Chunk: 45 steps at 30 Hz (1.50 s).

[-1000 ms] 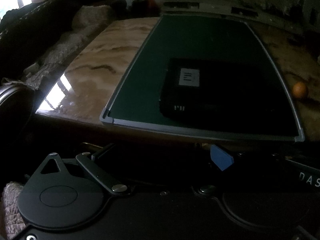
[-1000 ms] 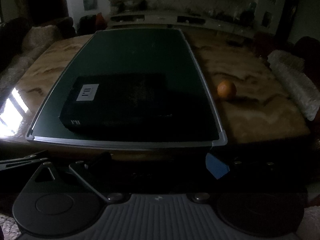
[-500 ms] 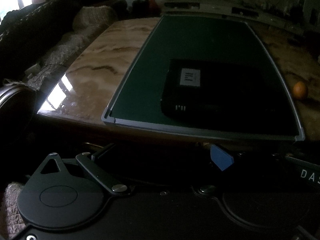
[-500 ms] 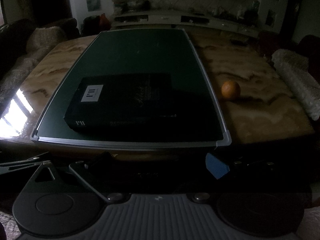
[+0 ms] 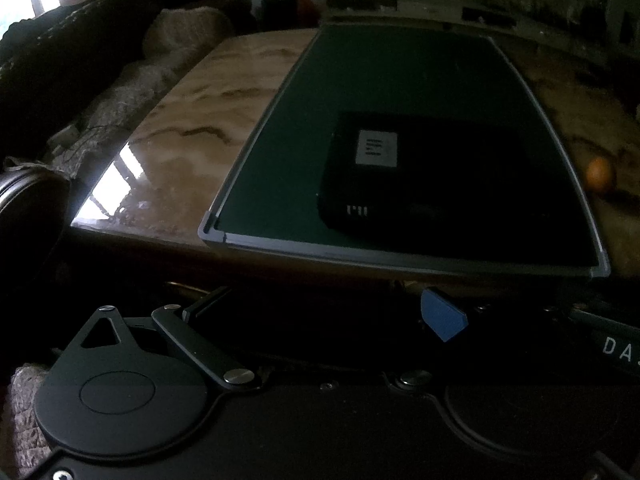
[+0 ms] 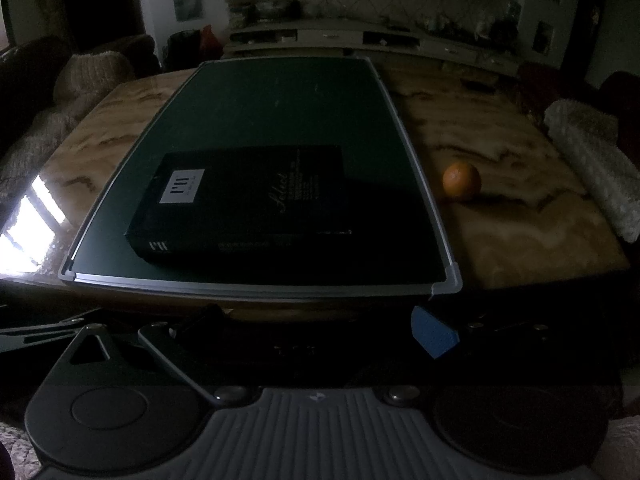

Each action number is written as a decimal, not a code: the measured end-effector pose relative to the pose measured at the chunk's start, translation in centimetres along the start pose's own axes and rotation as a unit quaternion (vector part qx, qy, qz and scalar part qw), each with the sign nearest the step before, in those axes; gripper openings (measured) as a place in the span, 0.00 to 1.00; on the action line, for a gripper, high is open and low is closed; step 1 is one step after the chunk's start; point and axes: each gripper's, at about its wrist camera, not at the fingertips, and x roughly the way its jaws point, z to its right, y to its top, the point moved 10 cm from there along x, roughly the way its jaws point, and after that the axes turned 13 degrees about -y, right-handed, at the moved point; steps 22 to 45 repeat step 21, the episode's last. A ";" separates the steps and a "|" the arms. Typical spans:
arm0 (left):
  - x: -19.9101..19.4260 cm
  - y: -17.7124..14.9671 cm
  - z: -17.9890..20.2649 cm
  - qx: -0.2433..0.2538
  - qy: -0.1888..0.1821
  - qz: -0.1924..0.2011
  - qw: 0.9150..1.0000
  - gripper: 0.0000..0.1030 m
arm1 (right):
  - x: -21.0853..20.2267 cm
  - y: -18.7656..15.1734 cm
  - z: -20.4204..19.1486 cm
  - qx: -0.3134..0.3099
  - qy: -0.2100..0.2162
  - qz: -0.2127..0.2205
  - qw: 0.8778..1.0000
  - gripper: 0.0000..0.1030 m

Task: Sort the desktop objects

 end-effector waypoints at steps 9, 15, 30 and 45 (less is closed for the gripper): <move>0.2 0.0 0.0 -0.002 -0.002 -0.003 1.000 0.98 | 0.2 0.1 0.0 -0.001 0.000 -0.002 1.000 1.00; 0.3 0.1 0.1 -0.003 -0.004 -0.003 1.000 0.98 | 0.4 0.1 0.2 0.002 -0.001 -0.002 1.000 1.00; 0.4 0.1 0.1 -0.004 -0.005 -0.003 1.000 0.98 | 0.5 0.1 0.2 0.003 0.001 -0.004 1.000 1.00; 0.4 0.1 0.1 -0.004 -0.005 -0.003 1.000 0.98 | 0.5 0.1 0.2 0.003 0.001 -0.004 1.000 1.00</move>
